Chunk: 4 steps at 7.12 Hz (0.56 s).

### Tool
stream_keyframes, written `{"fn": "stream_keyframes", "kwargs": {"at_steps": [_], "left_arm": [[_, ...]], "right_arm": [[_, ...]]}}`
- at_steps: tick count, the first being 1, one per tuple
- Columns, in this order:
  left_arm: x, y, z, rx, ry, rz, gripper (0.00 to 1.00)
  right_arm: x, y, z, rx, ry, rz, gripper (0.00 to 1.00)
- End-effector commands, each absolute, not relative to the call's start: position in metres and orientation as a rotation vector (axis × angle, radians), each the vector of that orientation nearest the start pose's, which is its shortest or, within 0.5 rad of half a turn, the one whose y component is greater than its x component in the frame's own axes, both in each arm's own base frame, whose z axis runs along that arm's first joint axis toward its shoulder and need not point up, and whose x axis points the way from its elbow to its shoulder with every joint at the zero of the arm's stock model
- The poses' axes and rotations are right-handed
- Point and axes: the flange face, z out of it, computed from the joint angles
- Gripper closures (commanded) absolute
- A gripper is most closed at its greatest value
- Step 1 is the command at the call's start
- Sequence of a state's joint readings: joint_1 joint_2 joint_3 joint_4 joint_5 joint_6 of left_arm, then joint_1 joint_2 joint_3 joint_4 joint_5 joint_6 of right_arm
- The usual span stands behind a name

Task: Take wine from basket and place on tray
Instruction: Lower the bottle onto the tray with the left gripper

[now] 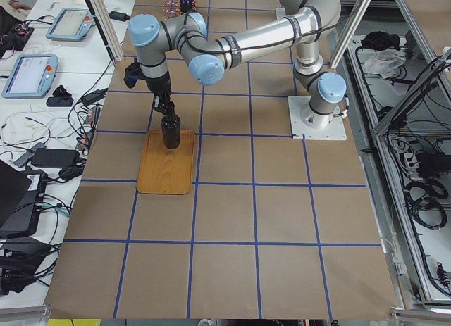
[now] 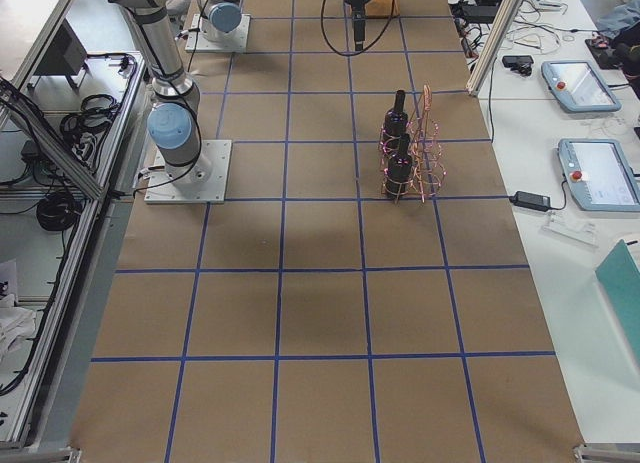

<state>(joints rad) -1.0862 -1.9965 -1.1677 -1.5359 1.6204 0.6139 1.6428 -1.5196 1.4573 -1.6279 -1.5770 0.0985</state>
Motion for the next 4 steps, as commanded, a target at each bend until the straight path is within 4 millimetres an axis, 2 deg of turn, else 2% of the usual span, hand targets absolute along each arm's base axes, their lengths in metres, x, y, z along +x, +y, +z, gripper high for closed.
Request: {"fn": "stream_keyframes", "kwargs": {"at_steps": [1, 4], "left_arm": [[0.224, -0.657, 0.425, 0.193, 3.081, 0.027, 1.0], [0.229, -0.667, 0.41, 0.19, 3.079, 0.004, 1.0]], "right_arm": [[0.17, -0.513, 0.525, 0.044, 3.132, -0.188, 0.0], [0.17, -0.513, 0.524, 0.041, 3.132, -0.183, 0.0]]}}
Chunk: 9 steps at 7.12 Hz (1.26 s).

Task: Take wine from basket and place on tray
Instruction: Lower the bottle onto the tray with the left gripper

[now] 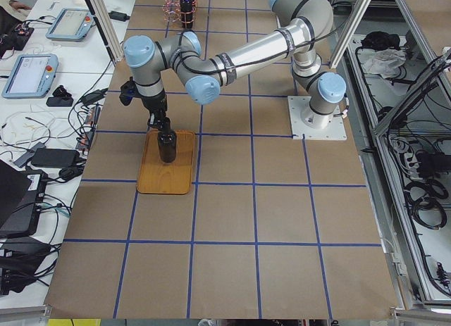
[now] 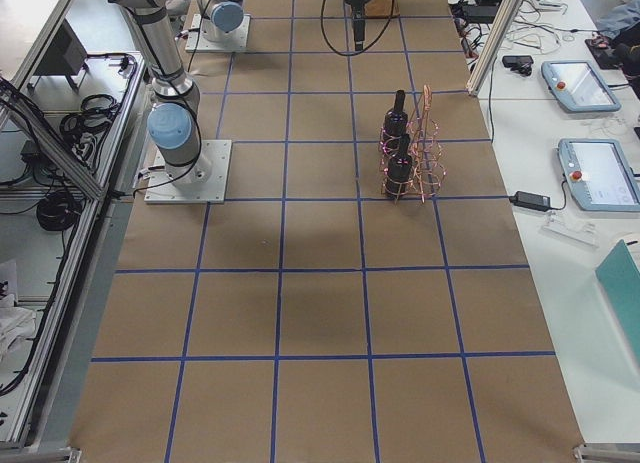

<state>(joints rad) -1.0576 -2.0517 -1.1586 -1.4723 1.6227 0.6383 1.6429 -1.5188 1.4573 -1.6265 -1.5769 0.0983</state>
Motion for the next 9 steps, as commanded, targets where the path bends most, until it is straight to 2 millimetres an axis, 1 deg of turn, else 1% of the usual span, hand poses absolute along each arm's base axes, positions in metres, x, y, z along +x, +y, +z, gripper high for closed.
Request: {"fn": "stream_keyframes", "kwargs": {"at_steps": [1, 2, 3, 4, 6, 7, 8, 9], "left_arm": [[0.229, -0.668, 0.407, 0.182, 3.087, 0.004, 1.0], [0.23, -0.669, 0.402, 0.18, 3.091, 0.014, 1.0], [0.23, -0.67, 0.401, 0.18, 3.092, 0.016, 0.78], [0.23, -0.67, 0.4, 0.18, 3.093, 0.015, 0.62], [0.23, -0.67, 0.398, 0.178, 3.096, 0.021, 0.49], [0.228, -0.668, 0.403, 0.178, 3.095, 0.015, 0.23], [0.22, -0.663, 0.418, 0.188, 3.085, 0.0, 0.0], [0.208, -0.654, 0.433, 0.204, 3.072, -0.003, 0.0]], "right_arm": [[0.17, -0.513, 0.524, 0.041, 3.132, -0.183, 0.0], [0.17, -0.513, 0.524, 0.041, 3.132, -0.183, 0.0], [0.17, -0.513, 0.524, 0.041, 3.132, -0.183, 0.0], [0.17, -0.513, 0.523, 0.041, 3.132, -0.181, 0.0], [0.17, -0.513, 0.523, 0.041, 3.132, -0.181, 0.0], [0.17, -0.513, 0.523, 0.041, 3.132, -0.181, 0.0], [0.17, -0.513, 0.523, 0.041, 3.132, -0.181, 0.0], [0.17, -0.513, 0.523, 0.041, 3.132, -0.181, 0.0]]}}
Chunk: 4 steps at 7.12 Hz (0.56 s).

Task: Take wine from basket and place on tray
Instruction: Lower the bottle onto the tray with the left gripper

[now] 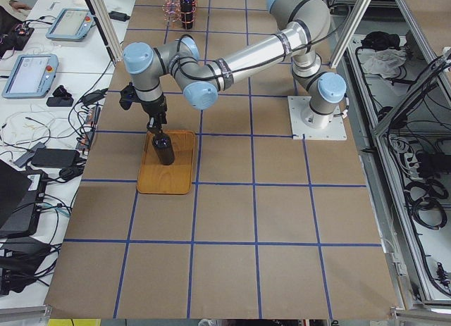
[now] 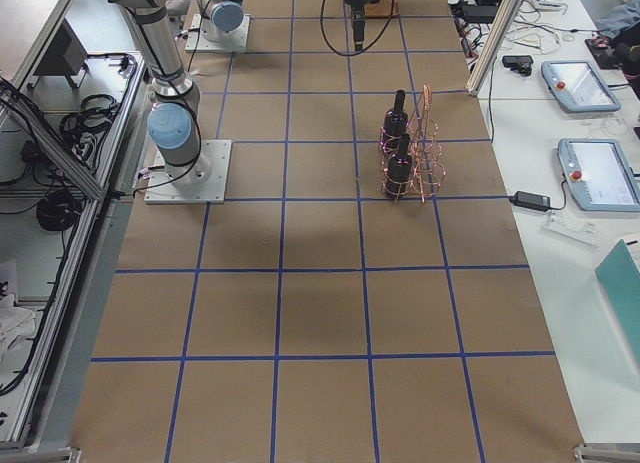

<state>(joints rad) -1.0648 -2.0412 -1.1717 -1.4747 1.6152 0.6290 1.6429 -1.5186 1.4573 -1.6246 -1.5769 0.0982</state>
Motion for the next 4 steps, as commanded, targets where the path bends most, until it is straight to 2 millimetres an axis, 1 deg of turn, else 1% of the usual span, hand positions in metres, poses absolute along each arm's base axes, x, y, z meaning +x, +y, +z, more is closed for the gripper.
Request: {"fn": "stream_keyframes", "kwargs": {"at_steps": [1, 2, 3, 4], "left_arm": [[0.197, -0.64, 0.449, 0.211, 3.073, 0.023, 0.0], [0.183, -0.626, 0.472, 0.212, 3.075, 0.031, 0.0], [0.172, -0.606, 0.504, 0.172, 3.028, 0.032, 0.0], [0.143, -0.585, 0.536, 0.158, 3.013, 0.023, 0.0]], "right_arm": [[0.17, -0.513, 0.523, 0.041, 3.133, -0.178, 0.0], [0.17, -0.513, 0.523, 0.041, 3.133, -0.178, 0.0], [0.17, -0.513, 0.523, 0.041, 3.133, -0.178, 0.0], [0.17, -0.513, 0.523, 0.041, 3.133, -0.178, 0.0]]}}
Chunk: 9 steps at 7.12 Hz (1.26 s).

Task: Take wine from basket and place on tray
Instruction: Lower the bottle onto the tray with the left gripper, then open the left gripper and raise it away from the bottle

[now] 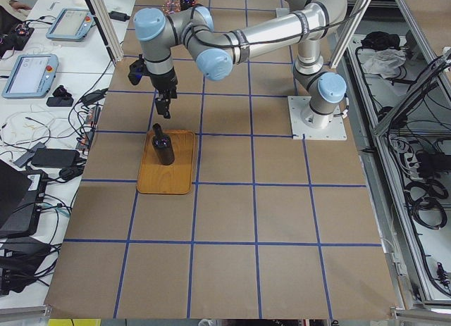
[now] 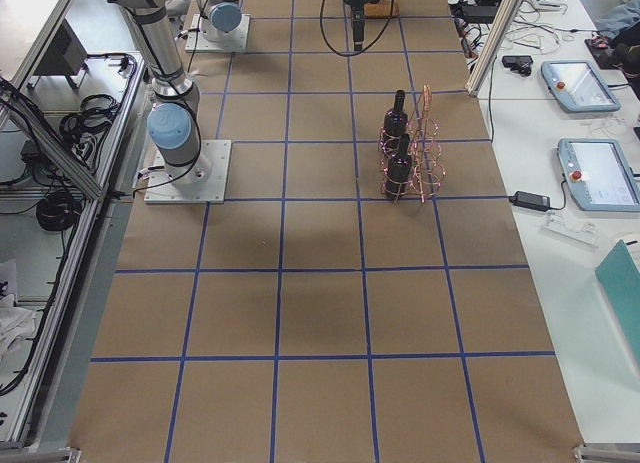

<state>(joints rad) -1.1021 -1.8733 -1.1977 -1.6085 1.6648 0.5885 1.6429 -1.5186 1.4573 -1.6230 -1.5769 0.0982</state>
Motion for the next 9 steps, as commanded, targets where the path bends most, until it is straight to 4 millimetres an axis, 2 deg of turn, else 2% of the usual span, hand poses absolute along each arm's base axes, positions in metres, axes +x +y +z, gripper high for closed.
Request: {"fn": "stream_keyframes", "kwargs": {"at_steps": [1, 2, 3, 5, 6, 7, 9], "left_arm": [[0.111, -0.573, 0.554, 0.043, 3.058, -0.033, 0.0], [0.064, -0.569, 0.544, -0.014, 3.127, -0.044, 0.0], [0.018, -0.557, 0.544, -0.048, 3.133, -0.049, 0.0], [-0.07, -0.538, 0.54, -0.005, 3.133, -0.081, 0.0], [-0.097, -0.525, 0.537, 0.026, 3.126, -0.075, 0.0], [-0.111, -0.514, 0.535, -0.038, 3.137, -0.089, 0.0], [-0.123, -0.489, 0.524, -0.043, 3.132, -0.089, 0.0]], "right_arm": [[0.17, -0.513, 0.523, 0.041, 3.133, -0.178, 0.0], [0.17, -0.513, 0.523, 0.041, 3.133, -0.178, 0.0], [0.17, -0.513, 0.523, 0.042, 3.134, -0.178, 0.0], [0.17, -0.513, 0.523, 0.042, 3.134, -0.178, 0.0], [0.17, -0.513, 0.523, 0.042, 3.134, -0.178, 0.0], [0.17, -0.513, 0.523, 0.042, 3.134, -0.178, 0.0], [0.17, -0.513, 0.523, 0.042, 3.134, -0.178, 0.0]]}}
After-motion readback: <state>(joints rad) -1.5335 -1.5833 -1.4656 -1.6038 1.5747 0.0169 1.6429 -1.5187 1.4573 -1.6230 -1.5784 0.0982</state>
